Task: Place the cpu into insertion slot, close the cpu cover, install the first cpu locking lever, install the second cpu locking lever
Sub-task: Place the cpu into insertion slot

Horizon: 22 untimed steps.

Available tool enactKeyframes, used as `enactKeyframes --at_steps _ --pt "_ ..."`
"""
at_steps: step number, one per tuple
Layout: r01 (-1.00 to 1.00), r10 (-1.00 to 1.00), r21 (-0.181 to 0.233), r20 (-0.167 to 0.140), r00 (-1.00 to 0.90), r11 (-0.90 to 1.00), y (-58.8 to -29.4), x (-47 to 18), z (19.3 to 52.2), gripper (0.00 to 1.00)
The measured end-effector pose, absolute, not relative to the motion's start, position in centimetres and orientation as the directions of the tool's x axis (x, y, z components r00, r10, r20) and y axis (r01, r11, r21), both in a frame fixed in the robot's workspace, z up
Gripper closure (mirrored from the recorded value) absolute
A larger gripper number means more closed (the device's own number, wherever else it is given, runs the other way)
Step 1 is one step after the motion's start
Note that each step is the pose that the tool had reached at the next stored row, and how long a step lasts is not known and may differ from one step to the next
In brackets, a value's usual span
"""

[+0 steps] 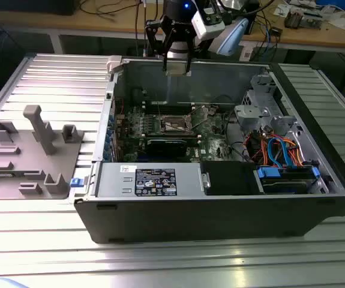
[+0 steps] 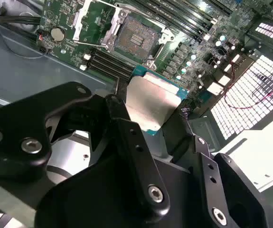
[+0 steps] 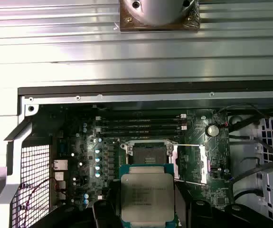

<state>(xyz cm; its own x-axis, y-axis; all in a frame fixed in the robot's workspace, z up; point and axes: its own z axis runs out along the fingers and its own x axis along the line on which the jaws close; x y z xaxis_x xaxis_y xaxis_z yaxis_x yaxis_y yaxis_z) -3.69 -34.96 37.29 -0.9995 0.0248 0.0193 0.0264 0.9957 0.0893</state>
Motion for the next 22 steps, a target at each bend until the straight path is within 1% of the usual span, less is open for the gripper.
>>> enactKeyframes --at_steps 11,14,16,22 --pt "0.029 0.028 0.089 0.019 -0.999 0.996 -34.96 -3.69 37.29 0.46" --pt "0.068 0.067 0.089 0.019 -0.998 0.994 -34.96 -3.69 37.27 0.46" --pt "0.131 0.130 0.088 0.019 -0.991 0.987 -34.96 -3.68 37.24 0.46" --pt "0.138 0.137 0.088 0.019 -0.990 0.986 -34.97 -3.67 37.22 0.46"
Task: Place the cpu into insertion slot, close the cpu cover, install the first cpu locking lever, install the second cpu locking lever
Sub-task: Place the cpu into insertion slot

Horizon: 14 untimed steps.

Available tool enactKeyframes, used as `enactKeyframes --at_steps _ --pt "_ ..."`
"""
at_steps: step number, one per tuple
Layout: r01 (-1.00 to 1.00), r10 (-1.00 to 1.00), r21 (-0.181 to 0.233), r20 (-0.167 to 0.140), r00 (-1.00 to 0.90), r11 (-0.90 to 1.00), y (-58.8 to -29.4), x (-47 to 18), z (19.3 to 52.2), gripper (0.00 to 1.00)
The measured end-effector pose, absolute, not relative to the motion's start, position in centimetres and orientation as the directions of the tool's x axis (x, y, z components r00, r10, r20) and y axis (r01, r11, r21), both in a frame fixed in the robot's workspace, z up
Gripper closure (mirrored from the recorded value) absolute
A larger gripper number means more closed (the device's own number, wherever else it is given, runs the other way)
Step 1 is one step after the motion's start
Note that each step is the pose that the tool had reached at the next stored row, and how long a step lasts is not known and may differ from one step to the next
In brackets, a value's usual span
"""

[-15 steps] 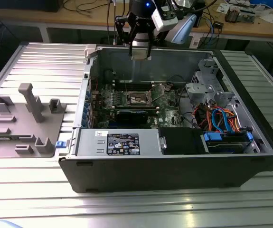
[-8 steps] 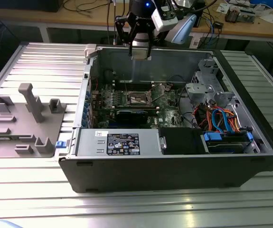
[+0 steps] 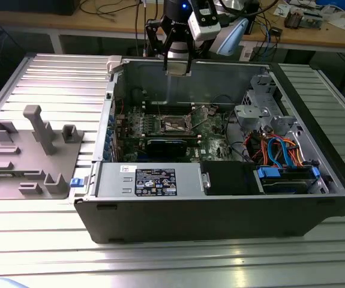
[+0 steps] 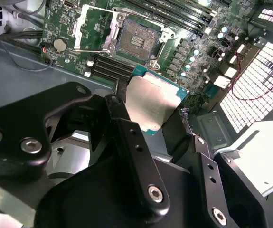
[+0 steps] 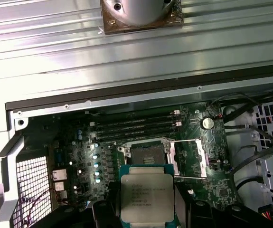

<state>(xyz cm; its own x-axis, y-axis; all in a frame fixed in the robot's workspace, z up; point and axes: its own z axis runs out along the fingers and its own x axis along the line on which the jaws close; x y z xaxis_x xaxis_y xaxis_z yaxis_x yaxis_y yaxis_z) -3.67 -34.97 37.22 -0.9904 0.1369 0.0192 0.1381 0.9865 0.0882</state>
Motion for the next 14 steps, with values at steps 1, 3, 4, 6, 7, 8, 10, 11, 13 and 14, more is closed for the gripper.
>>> enactKeyframes --at_steps 1,3,4,6,7,8,10,11,13,14 --pt "0.138 0.137 0.088 0.019 -0.990 0.986 -34.97 -3.67 37.22 0.46" --pt "0.138 0.137 0.088 0.019 -0.990 0.986 -34.97 -3.67 37.22 0.46" --pt "0.138 0.137 0.088 0.019 -0.990 0.986 -34.97 -3.67 37.21 0.46" --pt "0.138 0.137 0.088 0.019 -0.990 0.986 -34.96 -3.67 37.21 0.46" --pt "0.138 0.137 0.088 0.019 -0.990 0.986 -34.97 -3.67 37.22 0.46" --pt "0.140 0.138 0.088 0.019 -0.990 0.986 -34.97 -3.67 37.21 0.46" --pt "0.150 0.149 0.087 0.019 -0.989 0.985 -34.97 -3.66 37.19 0.46" --pt "0.163 0.162 0.087 0.019 -0.987 0.983 -34.97 -3.67 37.19 0.46" --pt "0.196 0.196 0.087 0.019 -0.981 0.977 -34.96 -3.67 37.16 0.46" --pt "0.212 0.211 0.087 0.019 -0.977 0.973 -34.96 -3.67 37.15 0.46"
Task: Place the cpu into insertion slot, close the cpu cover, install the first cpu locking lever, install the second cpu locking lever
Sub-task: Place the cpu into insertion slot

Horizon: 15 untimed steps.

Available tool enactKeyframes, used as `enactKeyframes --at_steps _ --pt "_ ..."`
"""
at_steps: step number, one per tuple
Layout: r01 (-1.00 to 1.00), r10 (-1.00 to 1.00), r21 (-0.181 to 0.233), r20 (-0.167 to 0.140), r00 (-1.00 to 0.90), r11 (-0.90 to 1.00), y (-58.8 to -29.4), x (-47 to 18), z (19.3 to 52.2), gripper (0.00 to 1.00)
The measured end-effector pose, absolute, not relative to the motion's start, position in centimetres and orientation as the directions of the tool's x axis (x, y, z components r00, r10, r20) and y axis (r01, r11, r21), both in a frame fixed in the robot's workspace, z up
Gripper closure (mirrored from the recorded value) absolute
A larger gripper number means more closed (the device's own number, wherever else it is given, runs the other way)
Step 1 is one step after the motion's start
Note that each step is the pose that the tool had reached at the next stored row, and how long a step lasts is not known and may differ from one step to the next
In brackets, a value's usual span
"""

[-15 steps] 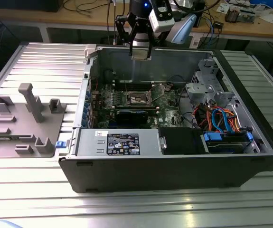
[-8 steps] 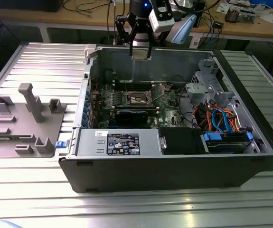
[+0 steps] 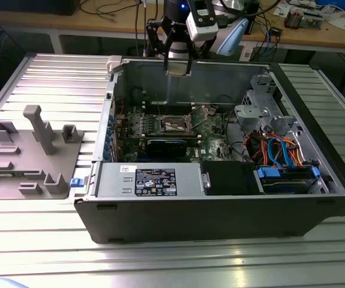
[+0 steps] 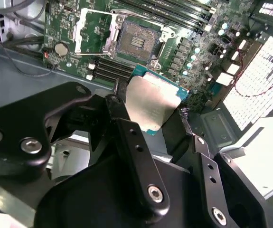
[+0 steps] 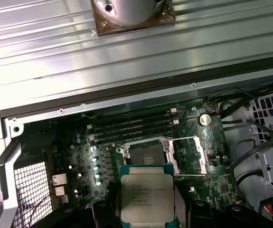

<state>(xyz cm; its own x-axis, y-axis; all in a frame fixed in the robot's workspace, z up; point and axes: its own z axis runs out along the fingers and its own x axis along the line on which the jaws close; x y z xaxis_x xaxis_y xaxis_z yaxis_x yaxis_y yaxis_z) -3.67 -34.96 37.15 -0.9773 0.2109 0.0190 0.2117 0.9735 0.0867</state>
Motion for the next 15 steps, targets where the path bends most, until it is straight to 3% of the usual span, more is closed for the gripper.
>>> enactKeyframes --at_steps 15 --pt "0.415 0.415 0.086 0.020 -0.910 0.906 -34.97 -3.66 36.91 0.46"
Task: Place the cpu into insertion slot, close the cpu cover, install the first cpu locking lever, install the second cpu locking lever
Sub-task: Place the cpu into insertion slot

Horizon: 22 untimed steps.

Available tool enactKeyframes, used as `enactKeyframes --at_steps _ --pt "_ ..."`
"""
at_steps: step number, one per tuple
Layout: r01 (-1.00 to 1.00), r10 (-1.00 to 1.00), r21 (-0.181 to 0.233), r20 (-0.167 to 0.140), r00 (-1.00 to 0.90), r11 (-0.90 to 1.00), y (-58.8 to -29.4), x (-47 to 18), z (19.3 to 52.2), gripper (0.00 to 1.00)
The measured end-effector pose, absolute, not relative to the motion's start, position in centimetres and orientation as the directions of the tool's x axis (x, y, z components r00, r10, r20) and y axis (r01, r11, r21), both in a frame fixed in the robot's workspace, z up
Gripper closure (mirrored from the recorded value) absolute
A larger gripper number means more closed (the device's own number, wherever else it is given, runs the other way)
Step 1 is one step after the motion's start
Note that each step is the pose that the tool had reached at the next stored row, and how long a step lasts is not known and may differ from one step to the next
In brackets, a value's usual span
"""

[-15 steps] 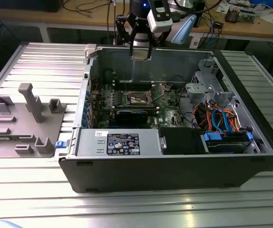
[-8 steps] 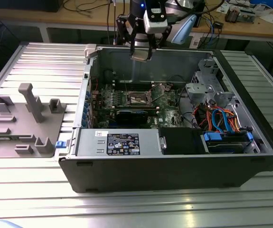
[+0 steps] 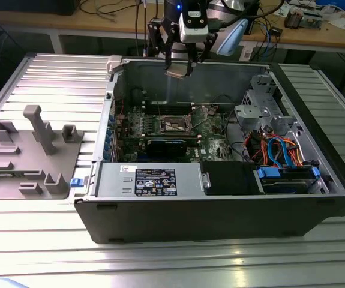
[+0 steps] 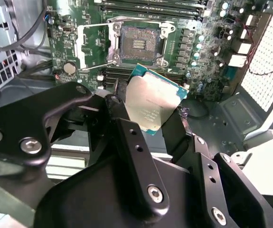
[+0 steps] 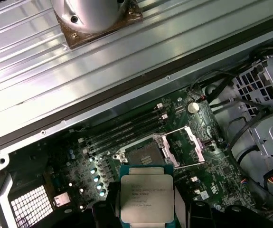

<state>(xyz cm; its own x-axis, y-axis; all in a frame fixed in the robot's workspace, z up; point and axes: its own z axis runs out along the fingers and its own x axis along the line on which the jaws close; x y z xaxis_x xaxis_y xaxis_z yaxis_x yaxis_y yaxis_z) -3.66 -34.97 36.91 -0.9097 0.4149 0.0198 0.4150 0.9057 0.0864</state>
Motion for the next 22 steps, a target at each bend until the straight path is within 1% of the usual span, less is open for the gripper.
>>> enactKeyframes --at_steps 16,19,22 --pt "0.579 0.580 0.084 0.021 -0.814 0.811 -34.96 -3.66 36.61 0.46" --pt "0.581 0.582 0.081 0.018 -0.813 0.810 -34.97 -3.66 36.47 0.46" --pt "0.586 0.587 0.066 0.008 -0.809 0.807 -34.97 -3.66 36.36 0.46"
